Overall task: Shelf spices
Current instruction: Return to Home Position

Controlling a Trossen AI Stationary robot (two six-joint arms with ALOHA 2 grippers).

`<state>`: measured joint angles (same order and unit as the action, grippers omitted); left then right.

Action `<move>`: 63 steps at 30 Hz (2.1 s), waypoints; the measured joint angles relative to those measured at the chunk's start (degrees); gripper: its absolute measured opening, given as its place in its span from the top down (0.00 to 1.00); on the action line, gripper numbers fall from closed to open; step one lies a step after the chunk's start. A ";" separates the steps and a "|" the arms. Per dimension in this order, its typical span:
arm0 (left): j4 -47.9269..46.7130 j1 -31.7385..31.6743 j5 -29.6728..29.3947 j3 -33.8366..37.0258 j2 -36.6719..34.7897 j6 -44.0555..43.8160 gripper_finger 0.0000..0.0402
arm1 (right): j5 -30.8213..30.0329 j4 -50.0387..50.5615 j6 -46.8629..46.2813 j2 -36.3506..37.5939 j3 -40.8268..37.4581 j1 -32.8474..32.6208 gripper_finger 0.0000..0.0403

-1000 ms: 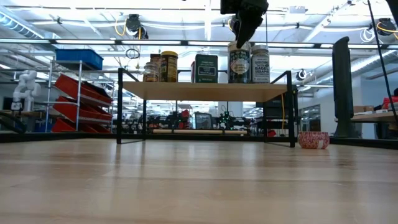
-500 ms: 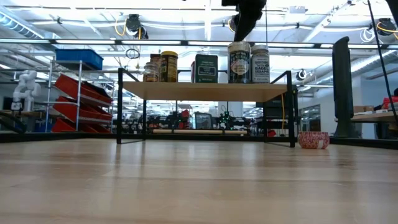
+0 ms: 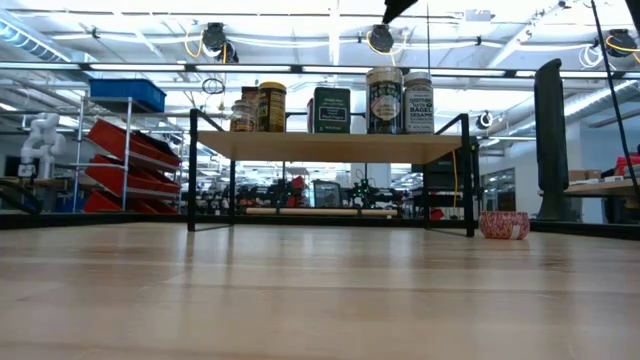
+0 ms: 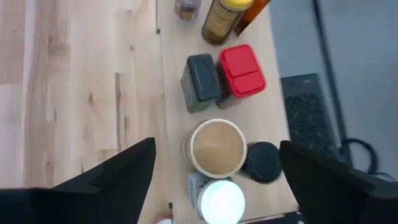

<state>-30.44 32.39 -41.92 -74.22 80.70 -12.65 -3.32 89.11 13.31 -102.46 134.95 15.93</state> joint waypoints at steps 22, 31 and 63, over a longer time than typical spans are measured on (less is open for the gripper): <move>-20.60 -0.05 -6.40 -9.16 -21.21 -7.86 0.57 | -17.69 0.92 -18.35 15.53 -1.42 -19.20 0.64; -24.10 -0.05 -7.23 -9.16 -21.21 -6.25 0.87 | -17.58 0.80 -21.79 18.58 -3.02 -23.27 0.96; 7.58 -7.69 4.63 21.11 -42.21 11.54 0.99 | -23.70 -22.63 -38.37 57.84 -67.04 -38.37 1.00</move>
<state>-22.85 24.70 -37.29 -53.10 38.49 -1.11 -27.02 66.49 -25.07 -44.62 67.92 -22.44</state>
